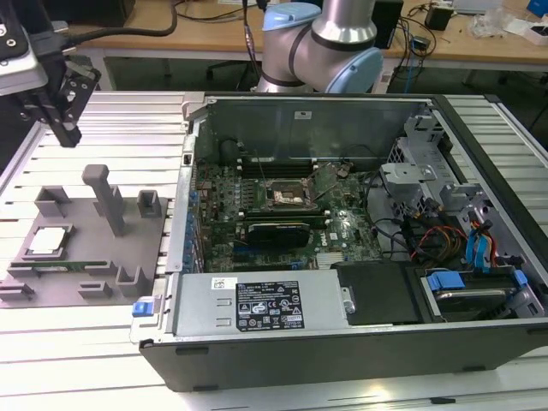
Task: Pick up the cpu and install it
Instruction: 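Reach for the cpu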
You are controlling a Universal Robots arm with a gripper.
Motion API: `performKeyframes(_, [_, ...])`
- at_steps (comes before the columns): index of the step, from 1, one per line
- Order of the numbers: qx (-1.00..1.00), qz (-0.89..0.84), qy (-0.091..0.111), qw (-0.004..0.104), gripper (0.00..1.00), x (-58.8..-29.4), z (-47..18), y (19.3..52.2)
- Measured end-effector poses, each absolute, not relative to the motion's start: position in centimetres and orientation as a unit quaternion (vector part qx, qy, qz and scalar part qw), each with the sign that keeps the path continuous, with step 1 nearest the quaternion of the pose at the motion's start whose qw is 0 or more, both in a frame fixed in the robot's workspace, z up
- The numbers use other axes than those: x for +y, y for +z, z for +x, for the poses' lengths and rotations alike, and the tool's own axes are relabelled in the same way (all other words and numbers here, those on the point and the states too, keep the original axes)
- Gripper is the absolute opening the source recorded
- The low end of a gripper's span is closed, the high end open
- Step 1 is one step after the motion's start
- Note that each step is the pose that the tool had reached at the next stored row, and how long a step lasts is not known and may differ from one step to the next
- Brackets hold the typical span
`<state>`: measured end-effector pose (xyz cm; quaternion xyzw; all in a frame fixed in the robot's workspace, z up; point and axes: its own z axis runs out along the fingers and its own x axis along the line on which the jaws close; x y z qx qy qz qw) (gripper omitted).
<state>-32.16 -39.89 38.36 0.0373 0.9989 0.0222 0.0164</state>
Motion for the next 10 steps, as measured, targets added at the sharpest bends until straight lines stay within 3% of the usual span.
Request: performKeyframes(10, [0.999, 0.037, 0.022, 0.016, 0.11, -39.9, -34.9, 37.0])
